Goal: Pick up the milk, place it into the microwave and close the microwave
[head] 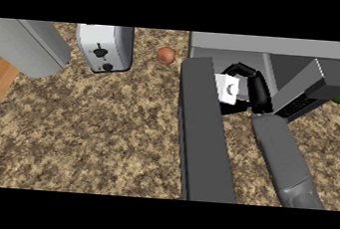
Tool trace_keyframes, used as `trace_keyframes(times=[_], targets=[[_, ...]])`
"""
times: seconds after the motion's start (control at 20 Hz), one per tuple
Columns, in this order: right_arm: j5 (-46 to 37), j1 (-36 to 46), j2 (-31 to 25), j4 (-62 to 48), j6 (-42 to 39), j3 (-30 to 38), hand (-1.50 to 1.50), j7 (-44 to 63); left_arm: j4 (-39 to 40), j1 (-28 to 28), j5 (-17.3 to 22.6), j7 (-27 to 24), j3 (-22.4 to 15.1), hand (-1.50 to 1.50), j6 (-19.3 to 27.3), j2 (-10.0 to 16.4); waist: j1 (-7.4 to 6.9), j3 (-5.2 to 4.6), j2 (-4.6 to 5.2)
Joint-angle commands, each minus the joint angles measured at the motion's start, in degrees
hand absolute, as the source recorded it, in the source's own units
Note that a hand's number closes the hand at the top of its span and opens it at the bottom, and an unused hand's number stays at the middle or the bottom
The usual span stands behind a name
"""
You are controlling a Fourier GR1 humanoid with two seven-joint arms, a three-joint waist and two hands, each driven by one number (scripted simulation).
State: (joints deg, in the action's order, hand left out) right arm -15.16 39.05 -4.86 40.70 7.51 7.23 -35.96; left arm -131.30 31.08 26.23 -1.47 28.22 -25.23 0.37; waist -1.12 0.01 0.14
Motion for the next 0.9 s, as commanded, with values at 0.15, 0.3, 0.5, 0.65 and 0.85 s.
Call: trace_keyframes(times=[0.15, 0.3, 0.5, 0.65, 0.85], targets=[[-4.80, 11.48, 0.70, -14.73, 12.12, 2.12, 1.50, 1.24, 2.40, -0.88, 1.70, -0.25, 1.11, -1.50, -1.55, 1.55, -2.29, 0.04, 0.84], [-6.06, 14.73, -0.80, -19.91, 13.82, 2.89, 1.50, 1.40, 1.01, -3.05, -0.20, 1.28, -0.93, -1.50, -0.33, 1.18, -2.26, 0.08, 1.03], [-4.95, 17.11, -3.38, -24.47, 15.12, 5.69, 1.50, -1.44, 1.84, -2.81, 1.64, 1.04, -0.07, -1.50, -1.50, 1.79, -3.54, 0.15, 1.51], [-5.84, 19.42, -2.91, -26.33, 20.01, 5.97, 1.50, -0.44, 3.27, -4.70, -0.86, 0.18, -1.97, -1.50, -1.65, 0.93, -4.17, 0.14, 1.95], [-6.75, 19.56, -6.21, -26.74, 26.49, 6.72, 1.50, -2.35, 4.41, -4.04, -0.18, -0.91, -0.84, -1.50, -3.12, 1.65, -5.39, 0.13, 2.34]])
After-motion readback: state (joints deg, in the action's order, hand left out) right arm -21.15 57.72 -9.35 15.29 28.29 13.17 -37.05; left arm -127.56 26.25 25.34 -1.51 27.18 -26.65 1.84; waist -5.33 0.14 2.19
